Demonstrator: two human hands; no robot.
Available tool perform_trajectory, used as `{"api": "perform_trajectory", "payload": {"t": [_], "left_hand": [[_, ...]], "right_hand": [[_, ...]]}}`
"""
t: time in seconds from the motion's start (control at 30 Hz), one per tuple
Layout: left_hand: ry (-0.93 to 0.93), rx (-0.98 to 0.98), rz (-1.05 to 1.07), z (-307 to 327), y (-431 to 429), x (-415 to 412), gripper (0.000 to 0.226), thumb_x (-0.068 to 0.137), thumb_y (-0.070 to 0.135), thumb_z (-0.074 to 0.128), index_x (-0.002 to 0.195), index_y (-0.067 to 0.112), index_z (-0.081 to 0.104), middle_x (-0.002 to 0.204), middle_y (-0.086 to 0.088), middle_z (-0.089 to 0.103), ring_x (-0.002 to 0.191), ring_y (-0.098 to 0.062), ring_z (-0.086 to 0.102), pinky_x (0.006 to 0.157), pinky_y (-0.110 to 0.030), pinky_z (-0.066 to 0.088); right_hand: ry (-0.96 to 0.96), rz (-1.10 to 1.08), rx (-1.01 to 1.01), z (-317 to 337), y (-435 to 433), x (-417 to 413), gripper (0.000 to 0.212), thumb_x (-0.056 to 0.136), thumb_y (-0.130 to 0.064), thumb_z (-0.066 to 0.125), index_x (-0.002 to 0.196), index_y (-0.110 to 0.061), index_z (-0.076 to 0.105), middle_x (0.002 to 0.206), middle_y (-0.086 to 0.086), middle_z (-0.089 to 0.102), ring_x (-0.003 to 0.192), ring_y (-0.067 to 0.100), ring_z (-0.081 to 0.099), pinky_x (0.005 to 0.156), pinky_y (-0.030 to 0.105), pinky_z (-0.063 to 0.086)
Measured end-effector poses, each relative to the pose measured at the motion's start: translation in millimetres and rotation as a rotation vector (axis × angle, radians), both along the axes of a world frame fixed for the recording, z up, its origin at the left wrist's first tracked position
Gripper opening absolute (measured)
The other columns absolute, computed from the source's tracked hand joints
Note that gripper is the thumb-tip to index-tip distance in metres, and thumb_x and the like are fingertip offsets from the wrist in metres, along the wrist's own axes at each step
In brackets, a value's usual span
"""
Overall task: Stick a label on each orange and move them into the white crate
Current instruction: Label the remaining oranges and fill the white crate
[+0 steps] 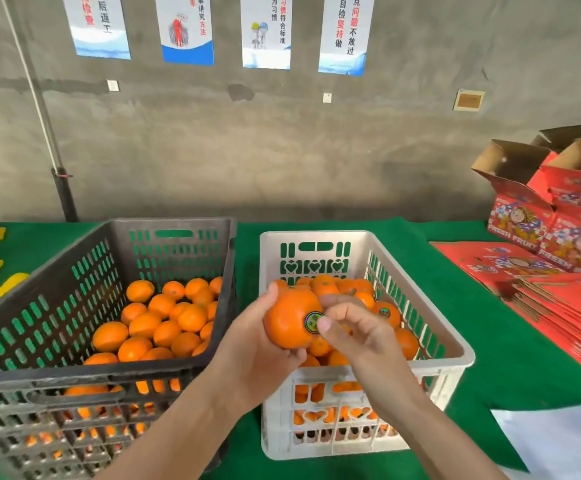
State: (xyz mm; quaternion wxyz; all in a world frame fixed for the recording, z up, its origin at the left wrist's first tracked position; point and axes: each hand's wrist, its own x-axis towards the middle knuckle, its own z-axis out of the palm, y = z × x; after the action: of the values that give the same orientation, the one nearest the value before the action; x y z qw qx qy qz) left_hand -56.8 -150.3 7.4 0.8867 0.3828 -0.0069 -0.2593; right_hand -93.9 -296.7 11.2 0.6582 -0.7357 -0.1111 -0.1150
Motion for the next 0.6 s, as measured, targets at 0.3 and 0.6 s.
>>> {"api": "perform_trajectory", "payload": {"t": [0.3,0.6], "left_hand": [[-0.053,0.065,0.029,-5,-4,-2,0.058,0.073,0.040,0.067,0.124,0.015,0.061,0.105,-0.009,0.064,0.080,-0.015,0.057,0.068,-0.025,0.039],[-0.059,0.140,0.081,-8,-3,-2,0.060,0.074,0.037,0.063,0.130,0.017,0.055,0.114,-0.012,0.066,0.097,-0.023,0.058,0.073,-0.029,0.042]], "right_hand": [[-0.125,-0.037,-0.207,-6,1,5,0.016,0.086,-0.012,0.065,0.072,-0.018,0.063,0.107,-0.008,0.052,0.106,-0.003,0.049,0.090,0.021,0.044],[-0.303,-0.160,-0.418,-10,3,13,0.016,0.082,-0.015,0.071,0.070,-0.013,0.061,0.098,-0.011,0.055,0.099,0.003,0.055,0.082,0.037,0.051]]}}
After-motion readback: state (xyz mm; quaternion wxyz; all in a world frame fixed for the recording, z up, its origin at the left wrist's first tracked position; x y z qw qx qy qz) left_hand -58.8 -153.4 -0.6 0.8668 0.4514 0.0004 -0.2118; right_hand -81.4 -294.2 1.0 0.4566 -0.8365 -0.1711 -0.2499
